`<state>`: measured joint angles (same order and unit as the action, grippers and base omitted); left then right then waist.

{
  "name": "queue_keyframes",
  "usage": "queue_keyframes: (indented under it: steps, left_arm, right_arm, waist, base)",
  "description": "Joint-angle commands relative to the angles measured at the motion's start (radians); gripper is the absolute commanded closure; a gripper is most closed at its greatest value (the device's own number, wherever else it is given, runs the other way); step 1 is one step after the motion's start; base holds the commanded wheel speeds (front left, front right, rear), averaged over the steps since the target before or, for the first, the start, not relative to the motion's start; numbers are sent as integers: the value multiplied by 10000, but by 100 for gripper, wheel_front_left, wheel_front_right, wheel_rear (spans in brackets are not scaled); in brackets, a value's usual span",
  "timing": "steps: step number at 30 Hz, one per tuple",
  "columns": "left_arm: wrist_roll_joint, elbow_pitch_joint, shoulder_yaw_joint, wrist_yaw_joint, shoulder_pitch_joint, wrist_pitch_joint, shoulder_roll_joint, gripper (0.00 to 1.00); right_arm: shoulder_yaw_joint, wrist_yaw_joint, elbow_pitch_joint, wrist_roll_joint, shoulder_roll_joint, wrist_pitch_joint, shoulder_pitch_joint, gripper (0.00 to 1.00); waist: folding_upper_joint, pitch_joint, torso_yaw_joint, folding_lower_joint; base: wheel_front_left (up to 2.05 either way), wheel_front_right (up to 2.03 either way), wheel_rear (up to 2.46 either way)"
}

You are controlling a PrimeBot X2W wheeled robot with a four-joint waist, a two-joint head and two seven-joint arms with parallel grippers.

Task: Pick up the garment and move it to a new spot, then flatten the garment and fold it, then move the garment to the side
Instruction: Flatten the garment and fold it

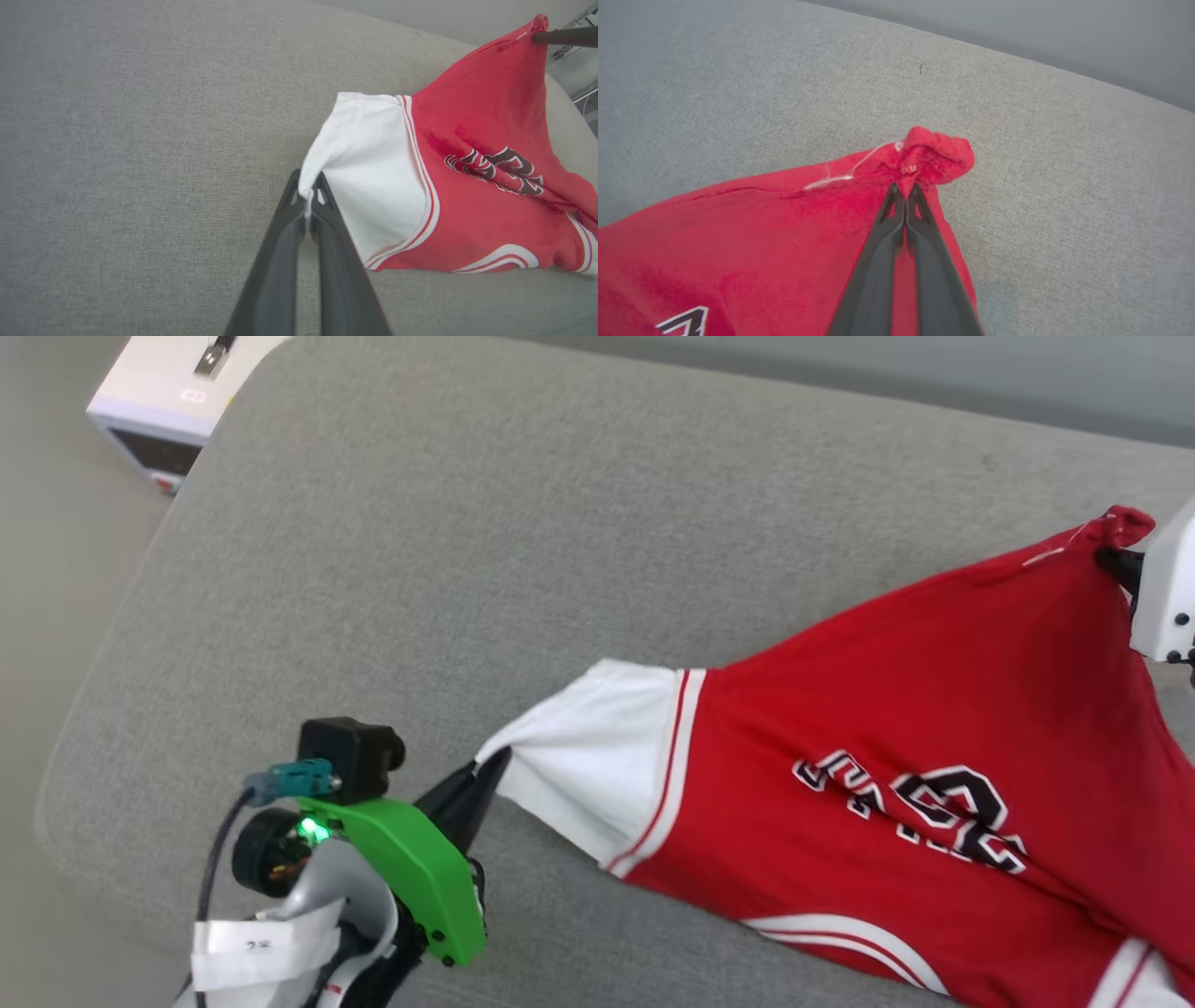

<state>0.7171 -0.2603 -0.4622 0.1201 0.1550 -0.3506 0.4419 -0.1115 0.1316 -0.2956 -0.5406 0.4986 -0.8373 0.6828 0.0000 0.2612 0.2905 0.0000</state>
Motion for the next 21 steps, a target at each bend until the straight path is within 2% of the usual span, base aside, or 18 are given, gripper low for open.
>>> queue_keyframes:
  steps: [1,11,21]
  left_arm:
    - [-142,-108,174,91,249,149,101,100]
    - [-549,-844,1050,565,478,1022,282,100]
    - [-1009,-1411,1863,899,635,2218,320,100]
  right_arm:
    - [20,-9,176,-160,95,293,-197,100]
    - [474,-9,1714,-691,217,1736,-1177,100]
    - [1254,-9,3522,-720,-134,2479,-2688,100]
  waist:
    - [0,-736,-697,0]
    - [0,-1681,-1674,0]
    - [0,-2435,-2416,0]
  base:
    - [0,0,0]
    - [0,0,0]
    - [0,0,0]
